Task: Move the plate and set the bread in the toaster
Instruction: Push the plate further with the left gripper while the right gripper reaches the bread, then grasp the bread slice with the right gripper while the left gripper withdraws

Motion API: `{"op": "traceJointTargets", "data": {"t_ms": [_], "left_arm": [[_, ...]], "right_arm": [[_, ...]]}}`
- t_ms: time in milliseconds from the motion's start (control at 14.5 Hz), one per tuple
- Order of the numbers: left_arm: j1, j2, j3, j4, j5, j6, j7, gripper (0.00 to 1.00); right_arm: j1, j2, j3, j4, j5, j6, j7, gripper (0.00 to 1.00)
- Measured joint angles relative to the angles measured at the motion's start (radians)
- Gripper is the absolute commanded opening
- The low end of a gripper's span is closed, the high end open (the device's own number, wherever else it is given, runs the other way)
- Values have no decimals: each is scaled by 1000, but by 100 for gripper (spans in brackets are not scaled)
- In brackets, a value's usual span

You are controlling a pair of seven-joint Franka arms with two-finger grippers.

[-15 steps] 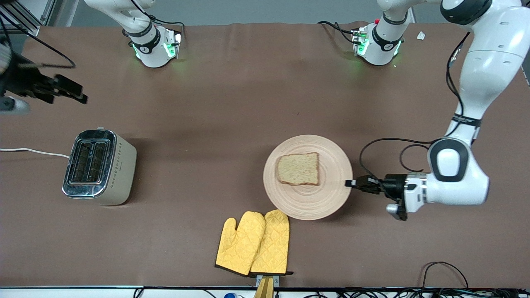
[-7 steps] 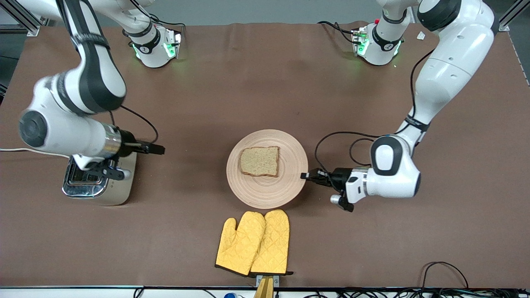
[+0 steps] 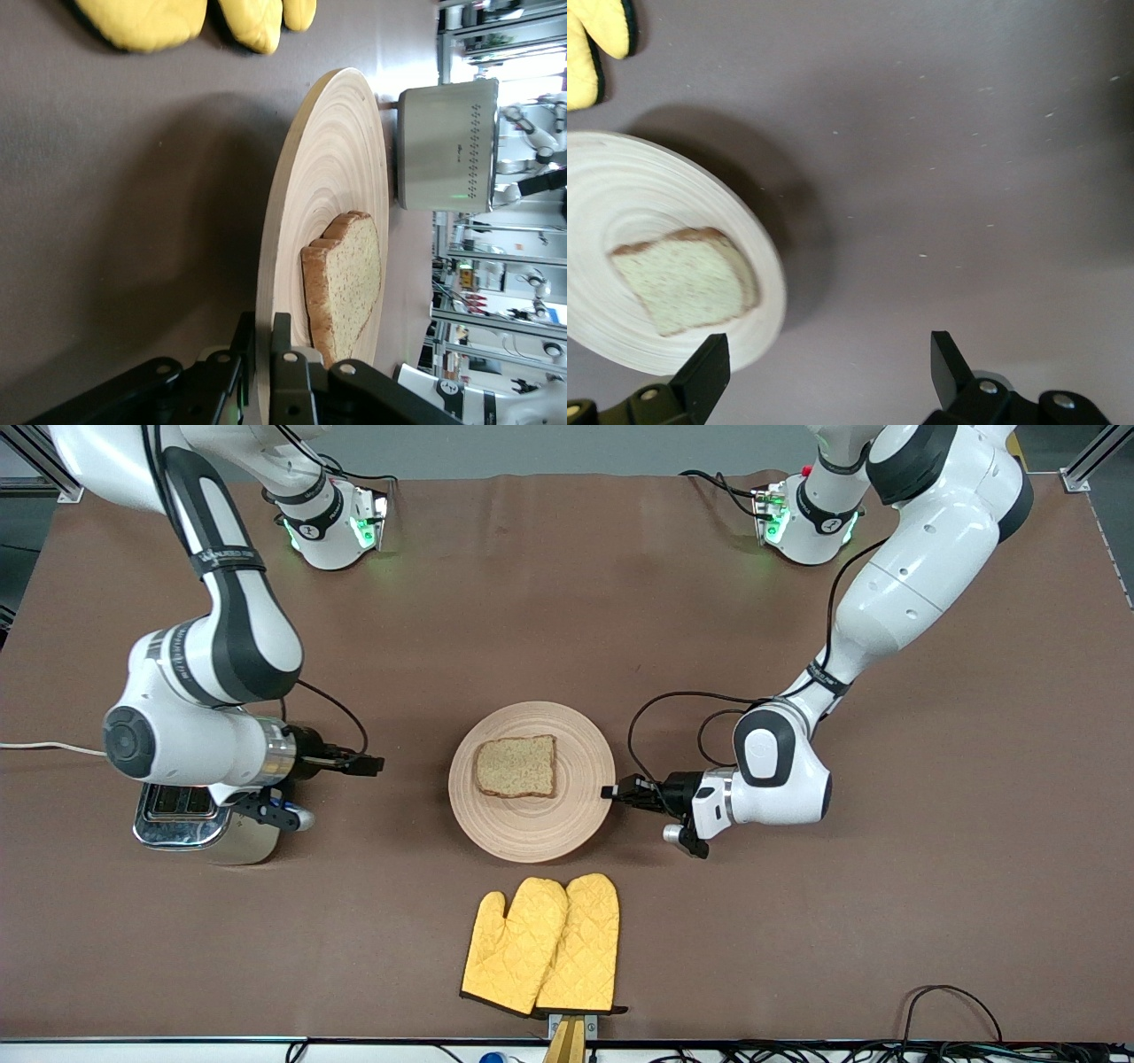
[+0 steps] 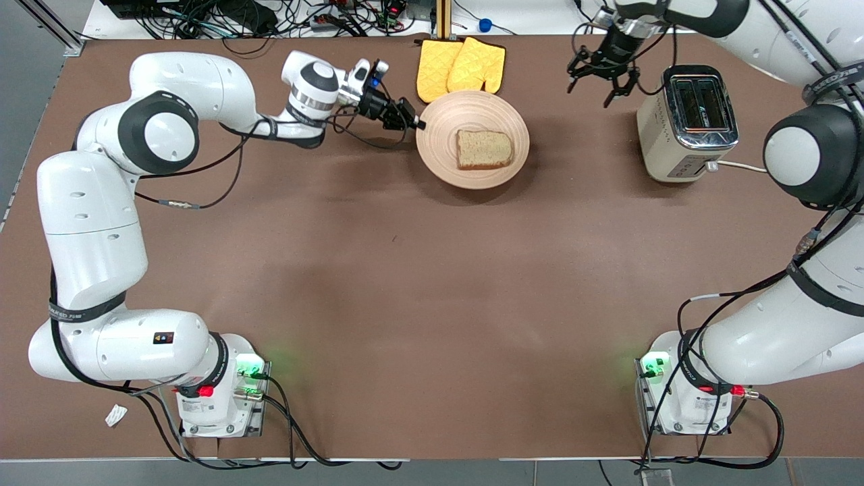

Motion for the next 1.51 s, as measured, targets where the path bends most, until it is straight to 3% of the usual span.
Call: {"op": "traceJointTargets", "data": {"t_ms": [69,138,344,619,826,1032,1170,1514], "left_arm": [[3,14,0,-3,-23,1,35,47],[8,23,0,-3,-30,4,47,99],[31,21,1,2,-32,6,41,100],[96,-41,10,18,-19,-8,-59,100],[197,-126,12,22,123,-124,-132,100],[327,-225,11,28,282,-300,-224,100],[389,-297,11,30,395,-352,-264,100],[437,-472,10,30,591,-425,-440,100]], "right_arm": [[39,5,0,0,0,22,54,100],[79,12,0,-1,0,47,104,100],[165,47,-2,-24,-14,135,169,100],[235,118,-3,-43,-111,221,195,100],[260,172,-4,-44,-119,279,195,91],[273,204,-4,-42,-119,313,196,67],[274,210,-5,-38,-119,314,196,58],[281,211,-5,-35,-118,314,197,54]]}}
